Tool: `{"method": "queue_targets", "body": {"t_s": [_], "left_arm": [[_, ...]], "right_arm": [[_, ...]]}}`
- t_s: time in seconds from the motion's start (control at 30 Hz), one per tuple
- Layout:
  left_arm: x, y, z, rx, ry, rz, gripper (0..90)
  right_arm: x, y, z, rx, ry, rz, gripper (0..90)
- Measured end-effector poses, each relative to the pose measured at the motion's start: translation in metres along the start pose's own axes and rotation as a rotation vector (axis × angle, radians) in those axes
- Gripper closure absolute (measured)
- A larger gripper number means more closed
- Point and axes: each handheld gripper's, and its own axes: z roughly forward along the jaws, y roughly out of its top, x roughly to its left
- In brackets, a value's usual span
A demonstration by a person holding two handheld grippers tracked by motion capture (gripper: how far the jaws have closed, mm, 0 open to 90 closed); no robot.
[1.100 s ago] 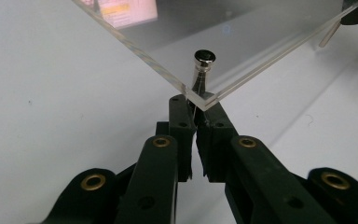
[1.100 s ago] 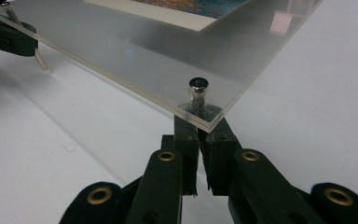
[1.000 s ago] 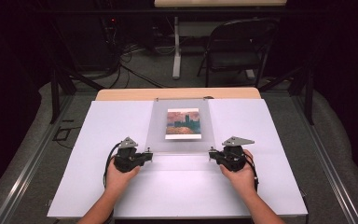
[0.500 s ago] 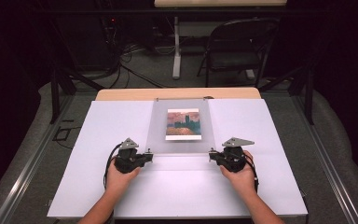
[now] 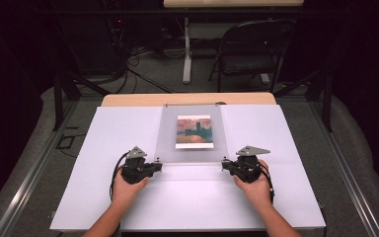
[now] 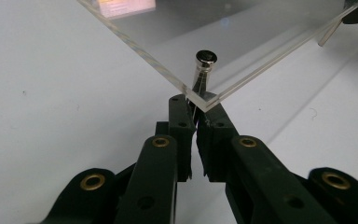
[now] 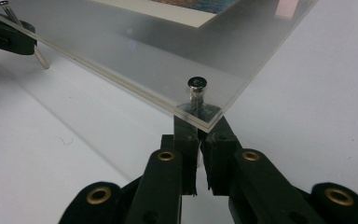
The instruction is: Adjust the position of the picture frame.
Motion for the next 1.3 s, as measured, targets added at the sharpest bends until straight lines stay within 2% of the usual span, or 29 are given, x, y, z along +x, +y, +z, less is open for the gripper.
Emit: {"method": "queue_targets", "body": {"t_s": [0.13,0.17,0.33,0.37,0.4,0.47,0.5,0.53,0.57,0.6,0.63,0.7,0.77,0.9,1.0,1.03,1.3], "left_arm": [[0.001,0.0,0.0,0.0,-0.009,0.0,84.1],[0.001,-0.001,0.0,-0.003,-0.013,-0.005,83.7],[0.003,-0.002,-0.002,-0.03,-0.035,-0.03,80.4],[0.003,-0.002,-0.003,-0.039,-0.039,-0.033,78.8],[0.002,-0.002,-0.004,-0.043,-0.039,-0.038,72.9],[0.002,-0.003,-0.005,-0.046,-0.039,-0.05,68.7],[0.001,-0.003,-0.005,-0.045,-0.042,-0.046,68.7],[0.001,-0.004,-0.005,-0.042,-0.042,-0.041,63.9],[0.0,-0.004,-0.005,-0.045,-0.038,-0.038,63.9],[-0.001,-0.004,-0.005,-0.052,-0.036,-0.04,59.6],[-0.002,-0.004,-0.005,-0.051,-0.035,-0.043,55.1],[-0.004,-0.004,-0.006,-0.051,-0.033,-0.027,52.0],[-0.007,-0.005,-0.006,-0.056,-0.031,-0.021,48.8],[-0.012,-0.006,-0.009,-0.063,-0.032,0.006,42.7],[-0.014,-0.007,-0.013,-0.08,-0.023,0.017,38.8],[-0.014,-0.008,-0.014,-0.081,-0.021,0.014,37.7],[-0.014,-0.013,-0.027,-0.095,-0.012,0.011,36.4]], "right_arm": [[-0.001,0.0,0.0,-0.002,0.004,0.004,84.6],[-0.002,-0.001,-0.001,-0.002,0.015,0.022,84.0],[-0.004,-0.002,-0.002,-0.008,0.03,0.042,82.3],[-0.005,-0.003,-0.002,-0.014,0.037,0.046,79.4],[-0.005,-0.003,-0.003,-0.023,0.035,0.047,73.3],[-0.005,-0.003,-0.004,-0.021,0.031,0.043,71.4],[-0.005,-0.004,-0.005,-0.026,0.028,0.039,69.8],[-0.005,-0.004,-0.007,-0.037,0.016,0.027,63.4],[-0.005,-0.004,-0.007,-0.037,0.016,0.027,63.4],[-0.006,-0.004,-0.008,-0.038,0.014,0.023,60.3],[-0.006,-0.004,-0.009,-0.033,0.016,0.029,58.1],[-0.006,-0.005,-0.009,-0.034,0.023,0.037,53.8],[-0.004,-0.006,-0.01,-0.026,0.022,0.023,48.1],[0.0,-0.005,-0.014,-0.027,0.018,-0.004,44.4],[0.003,-0.005,-0.018,-0.029,0.005,-0.027,40.1],[0.004,-0.005,-0.02,-0.024,-0.01,-0.05,37.6],[0.004,-0.004,-0.026,-0.018,-0.025,-0.071,37.2]]}}
